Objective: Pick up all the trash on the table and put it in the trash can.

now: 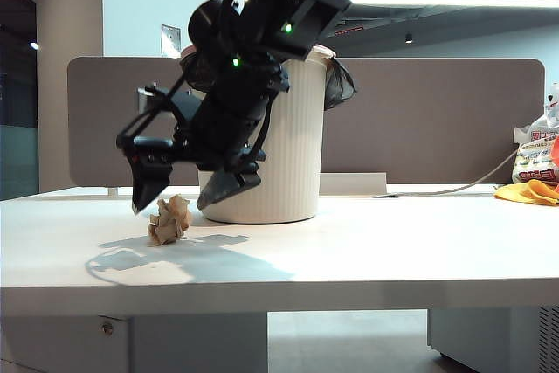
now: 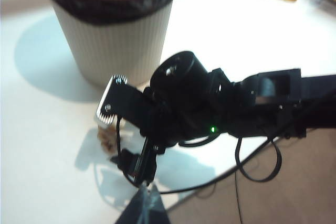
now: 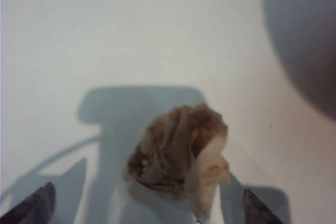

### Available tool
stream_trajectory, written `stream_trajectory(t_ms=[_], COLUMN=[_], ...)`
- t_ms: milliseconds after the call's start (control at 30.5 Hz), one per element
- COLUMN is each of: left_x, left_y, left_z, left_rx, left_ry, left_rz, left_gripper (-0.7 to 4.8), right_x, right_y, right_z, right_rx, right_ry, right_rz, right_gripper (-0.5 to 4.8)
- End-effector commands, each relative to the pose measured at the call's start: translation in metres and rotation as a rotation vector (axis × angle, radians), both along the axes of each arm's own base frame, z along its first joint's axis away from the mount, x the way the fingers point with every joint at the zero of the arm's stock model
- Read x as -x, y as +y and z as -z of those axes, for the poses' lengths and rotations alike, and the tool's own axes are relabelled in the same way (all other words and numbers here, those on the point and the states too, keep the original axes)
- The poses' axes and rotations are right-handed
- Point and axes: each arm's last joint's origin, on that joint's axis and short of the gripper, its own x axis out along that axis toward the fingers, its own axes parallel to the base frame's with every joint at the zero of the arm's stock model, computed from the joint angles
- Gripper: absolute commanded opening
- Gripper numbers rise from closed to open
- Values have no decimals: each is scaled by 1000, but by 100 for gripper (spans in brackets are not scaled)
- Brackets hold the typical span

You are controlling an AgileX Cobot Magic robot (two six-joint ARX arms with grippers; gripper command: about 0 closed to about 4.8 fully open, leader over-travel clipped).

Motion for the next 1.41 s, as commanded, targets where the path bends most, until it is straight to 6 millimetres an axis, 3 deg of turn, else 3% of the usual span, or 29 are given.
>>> stream_trajectory(t_ms=[33,197,262,361,459,590,754,853,1050,1181,1312,1411], left_x=[-1,-3,-3,-3,-3,-4,-5,-7,-12,-15,-27,-41], left_y=[-1,-3,-4,-4,-4,-4,-4,-6,-9,-11,-17,-25], left_z=[6,16,17,17,17,16,13,6,-11,-22,-30,-37], left_rx=[3,-1,-3,5,9,12,28,65,155,225,266,260], left_ry=[26,65,71,75,66,60,29,-37,-195,-292,-344,-331], left_rz=[15,42,42,37,37,37,37,39,41,37,37,42], left_gripper=[-5,-5,-5,-5,-5,-5,-5,-5,-5,-5,-5,-5], right_x=[-5,-14,-15,-15,-14,-12,1,16,64,87,87,76], right_y=[3,5,3,2,1,-2,-13,-29,-75,-112,-144,-159], right_z=[1,11,12,14,10,-12,-69,-117,-221,-275,-319,-338], right_rx=[-32,-68,-62,-50,-47,-79,-137,-163,-308,-378,-410,-427], right_ry=[-37,-75,-67,-55,-51,-87,-170,-246,-429,-546,-609,-656], right_rz=[2,14,17,17,18,18,6,-13,3,76,137,182], right_gripper=[479,460,382,187,40,-1,-5,-5,-5,-5,-5,-5])
